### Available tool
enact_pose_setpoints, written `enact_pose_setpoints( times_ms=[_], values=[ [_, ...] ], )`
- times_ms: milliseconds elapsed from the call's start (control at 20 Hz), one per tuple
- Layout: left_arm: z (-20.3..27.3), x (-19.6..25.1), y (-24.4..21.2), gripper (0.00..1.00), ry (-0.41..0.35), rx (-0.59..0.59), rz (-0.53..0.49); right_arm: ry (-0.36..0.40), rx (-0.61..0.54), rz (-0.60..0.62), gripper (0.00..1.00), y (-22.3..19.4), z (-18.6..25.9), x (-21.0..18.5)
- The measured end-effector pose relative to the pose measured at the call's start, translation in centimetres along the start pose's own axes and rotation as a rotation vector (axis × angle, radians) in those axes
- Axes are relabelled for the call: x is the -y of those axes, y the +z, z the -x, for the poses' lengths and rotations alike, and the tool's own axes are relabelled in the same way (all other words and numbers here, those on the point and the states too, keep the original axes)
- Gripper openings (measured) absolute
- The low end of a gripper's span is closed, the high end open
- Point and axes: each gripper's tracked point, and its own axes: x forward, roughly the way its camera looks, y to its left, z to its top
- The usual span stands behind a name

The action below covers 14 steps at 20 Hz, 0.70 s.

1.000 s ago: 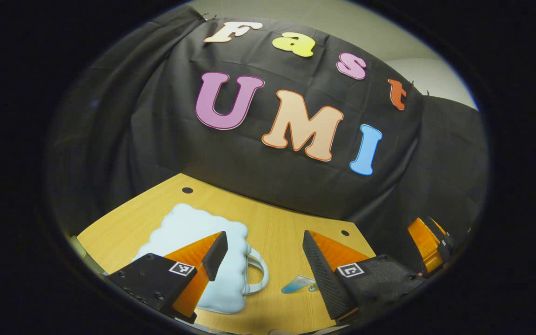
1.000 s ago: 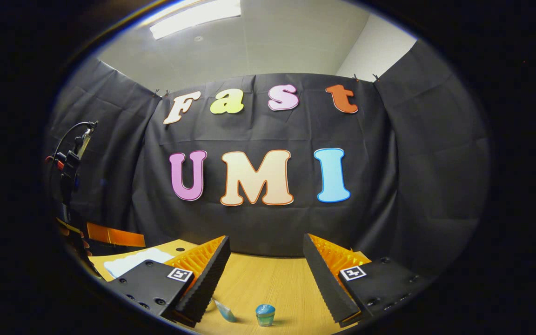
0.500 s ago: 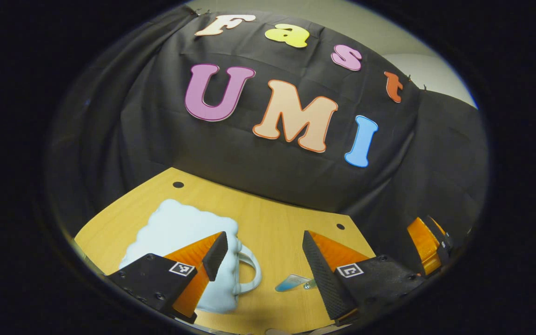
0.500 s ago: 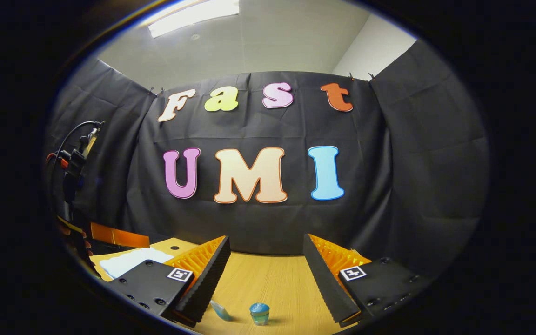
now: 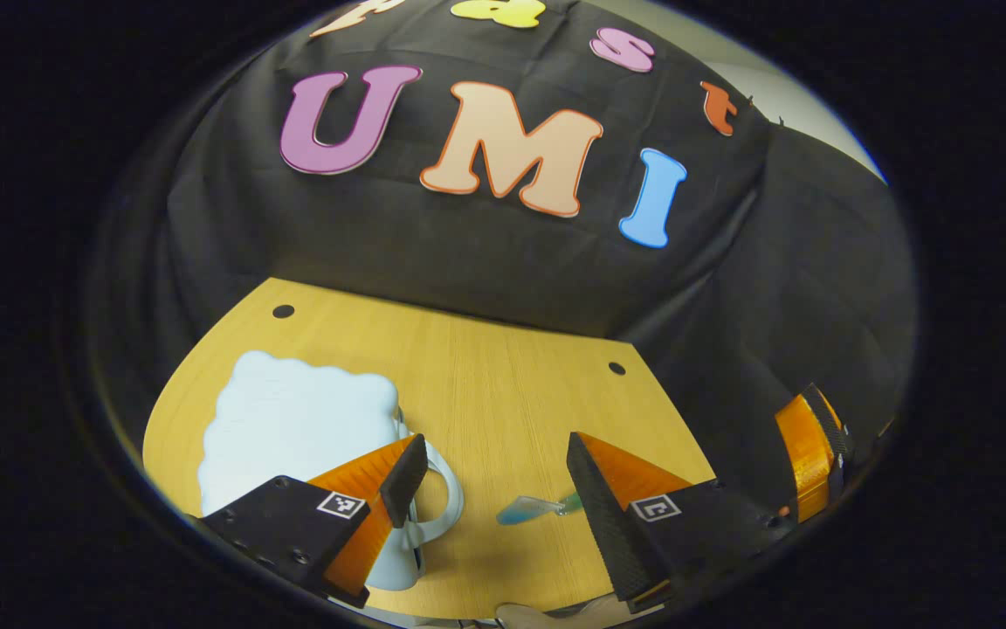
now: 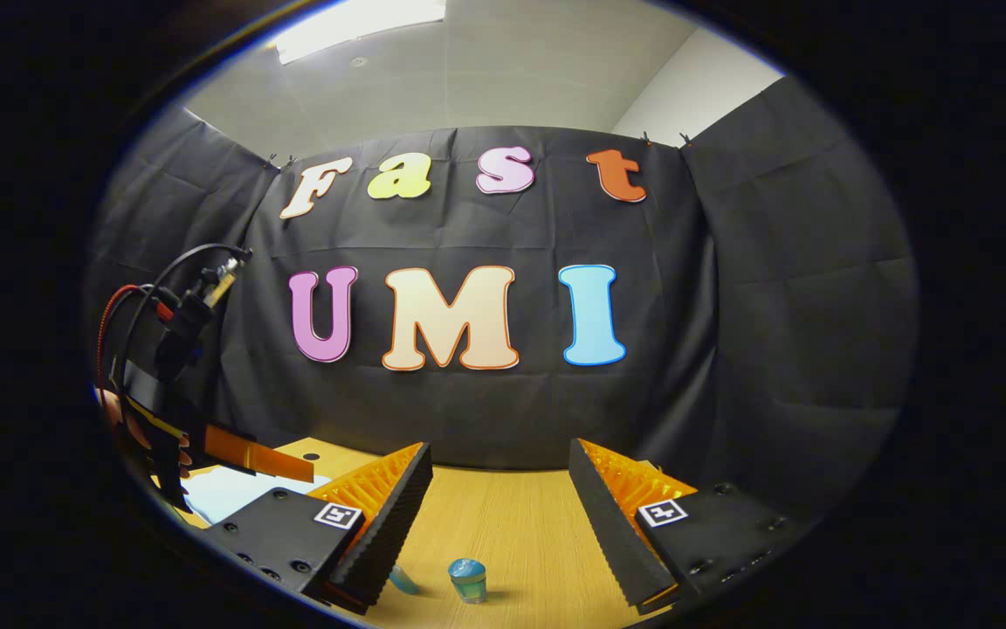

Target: First open the suitcase, pack the skin care products into it, and then close the suitcase.

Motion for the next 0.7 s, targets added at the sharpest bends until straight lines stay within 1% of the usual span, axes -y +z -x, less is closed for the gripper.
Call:
enact_pose_setpoints(
  times_ms=[100,200,250,300,350,450,600,700],
  values=[
    [-1.1,-0.3,-1.1,0.94,0.003,-0.088,0.003,-0.009,-0.001,0.001,0.99,-0.1,0.2,0.3],
    [-2.0,-0.7,-2.0,0.94,0.008,-0.158,0.026,-0.022,-0.005,0.005,0.99,-0.3,0.3,0.8],
    [-2.6,-1.0,-2.5,0.90,0.010,-0.187,0.042,-0.028,-0.009,0.005,0.99,-0.4,0.4,1.0],
    [-2.9,-1.3,-2.7,0.94,0.014,-0.213,0.056,-0.034,-0.012,0.003,0.99,-0.6,0.5,1.3],
    [-3.3,-1.5,-3.0,0.95,0.020,-0.238,0.062,-0.040,-0.014,0.000,0.99,-0.6,0.6,1.5],
    [-4.0,-2.2,-4.1,0.94,0.051,-0.297,0.066,-0.055,-0.021,0.000,0.99,-1.1,0.7,2.0],
    [-5.7,-2.6,-5.4,0.95,0.068,-0.360,0.089,-0.063,-0.045,-0.003,0.99,-2.1,0.7,2.3],
    [-6.6,-2.8,-6.0,0.94,0.084,-0.397,0.081,-0.068,-0.053,0.001,0.99,-2.4,0.7,2.5]
  ],
)
